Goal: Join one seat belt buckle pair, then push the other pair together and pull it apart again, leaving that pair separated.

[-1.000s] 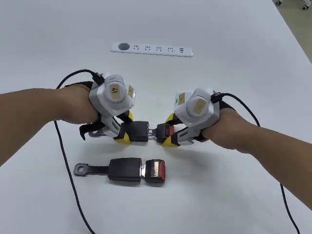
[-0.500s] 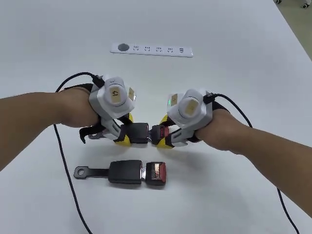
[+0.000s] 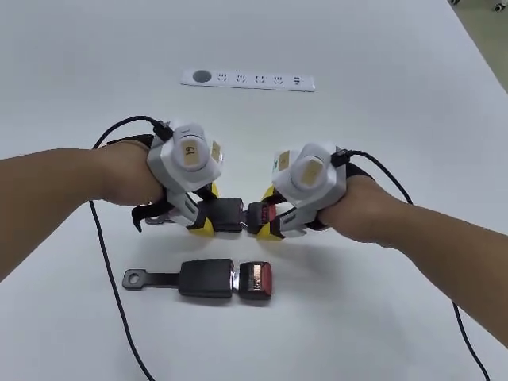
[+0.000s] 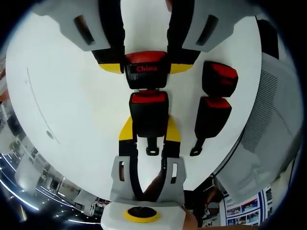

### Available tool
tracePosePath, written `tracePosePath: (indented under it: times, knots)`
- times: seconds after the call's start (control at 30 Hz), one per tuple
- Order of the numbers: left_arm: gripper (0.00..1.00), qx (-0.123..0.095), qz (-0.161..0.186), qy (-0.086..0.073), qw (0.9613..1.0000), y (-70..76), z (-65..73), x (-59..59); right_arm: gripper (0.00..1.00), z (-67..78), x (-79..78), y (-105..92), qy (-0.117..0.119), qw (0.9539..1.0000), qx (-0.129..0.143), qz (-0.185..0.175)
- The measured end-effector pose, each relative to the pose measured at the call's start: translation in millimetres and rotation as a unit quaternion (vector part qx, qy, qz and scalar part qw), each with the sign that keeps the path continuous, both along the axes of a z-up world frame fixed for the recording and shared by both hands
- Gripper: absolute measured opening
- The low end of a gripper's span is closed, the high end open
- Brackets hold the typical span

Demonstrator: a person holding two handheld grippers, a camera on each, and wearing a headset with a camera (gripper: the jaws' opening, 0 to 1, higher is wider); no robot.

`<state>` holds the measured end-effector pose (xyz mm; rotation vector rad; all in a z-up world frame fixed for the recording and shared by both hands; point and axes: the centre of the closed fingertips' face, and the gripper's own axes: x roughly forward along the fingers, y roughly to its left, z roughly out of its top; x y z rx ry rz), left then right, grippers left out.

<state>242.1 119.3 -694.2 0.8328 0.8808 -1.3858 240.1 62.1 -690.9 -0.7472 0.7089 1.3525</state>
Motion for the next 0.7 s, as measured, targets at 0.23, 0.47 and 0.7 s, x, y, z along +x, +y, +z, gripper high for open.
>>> tracePosePath:
  times: [0.23,0.47,0.7]
  knots:
    - [0.33,0.005,0.0,0.0,1.0,0.3,-0.4,0.4,0.31,1.0,-0.7,-5.0,0.0,1.0,-0.006,-0.002]
    - [0.33,0.0,0.005,0.0,1.0,1.0,-1.3,1.7,0.32,1.8,0.2,-17.2,0.001,1.0,-0.009,-0.005]
    - [0.33,0.001,0.007,-0.001,1.0,-1.0,0.1,-1.0,0.32,1.7,-0.9,-18.4,-0.003,1.0,-0.009,0.003]
